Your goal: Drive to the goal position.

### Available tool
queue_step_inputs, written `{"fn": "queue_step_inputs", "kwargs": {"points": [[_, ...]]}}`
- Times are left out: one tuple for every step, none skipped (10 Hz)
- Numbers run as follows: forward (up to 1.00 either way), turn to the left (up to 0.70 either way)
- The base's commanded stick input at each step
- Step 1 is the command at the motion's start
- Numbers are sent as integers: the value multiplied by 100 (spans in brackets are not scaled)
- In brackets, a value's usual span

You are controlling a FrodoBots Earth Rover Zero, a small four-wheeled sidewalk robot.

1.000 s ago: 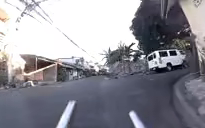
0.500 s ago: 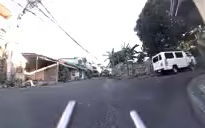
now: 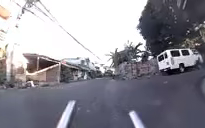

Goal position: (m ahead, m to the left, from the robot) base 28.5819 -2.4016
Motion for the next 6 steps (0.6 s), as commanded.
{"fn": "queue_step_inputs", "kwargs": {"points": [[85, 0], [85, 0], [85, 0], [85, 0], [85, 0], [85, -1]]}}
